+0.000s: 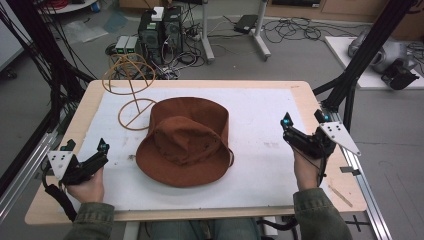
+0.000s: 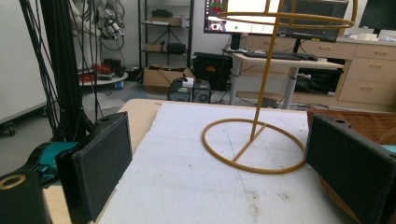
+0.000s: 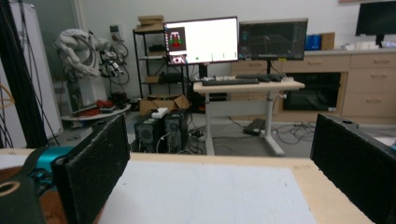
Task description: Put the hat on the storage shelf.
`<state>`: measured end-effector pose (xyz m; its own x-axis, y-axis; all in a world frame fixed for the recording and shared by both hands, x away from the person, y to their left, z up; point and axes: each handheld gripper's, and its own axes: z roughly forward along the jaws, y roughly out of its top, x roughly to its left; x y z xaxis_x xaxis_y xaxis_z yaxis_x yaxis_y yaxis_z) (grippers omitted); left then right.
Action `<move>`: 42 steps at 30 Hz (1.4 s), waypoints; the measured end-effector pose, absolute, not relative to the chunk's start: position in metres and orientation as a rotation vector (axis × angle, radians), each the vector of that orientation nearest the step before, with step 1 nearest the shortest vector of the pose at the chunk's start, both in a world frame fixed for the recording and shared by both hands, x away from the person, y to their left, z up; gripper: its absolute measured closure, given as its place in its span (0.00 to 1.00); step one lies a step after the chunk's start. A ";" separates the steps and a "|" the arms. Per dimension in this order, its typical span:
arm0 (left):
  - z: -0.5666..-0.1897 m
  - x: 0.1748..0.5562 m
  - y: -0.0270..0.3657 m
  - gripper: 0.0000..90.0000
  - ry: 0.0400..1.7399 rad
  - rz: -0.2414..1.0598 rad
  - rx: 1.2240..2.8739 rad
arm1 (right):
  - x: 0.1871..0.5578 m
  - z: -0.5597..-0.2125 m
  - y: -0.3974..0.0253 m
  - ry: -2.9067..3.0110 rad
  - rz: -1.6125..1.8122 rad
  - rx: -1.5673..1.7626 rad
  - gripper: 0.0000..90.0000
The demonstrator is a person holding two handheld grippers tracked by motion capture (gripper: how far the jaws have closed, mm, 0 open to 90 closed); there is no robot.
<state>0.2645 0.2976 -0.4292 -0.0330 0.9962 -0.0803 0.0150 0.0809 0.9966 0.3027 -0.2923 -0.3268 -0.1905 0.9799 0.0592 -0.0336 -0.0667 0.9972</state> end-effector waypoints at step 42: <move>-0.428 0.266 0.300 0.09 1.289 1.124 1.128 | 0.415 -0.330 -0.148 2.179 1.648 0.632 0.05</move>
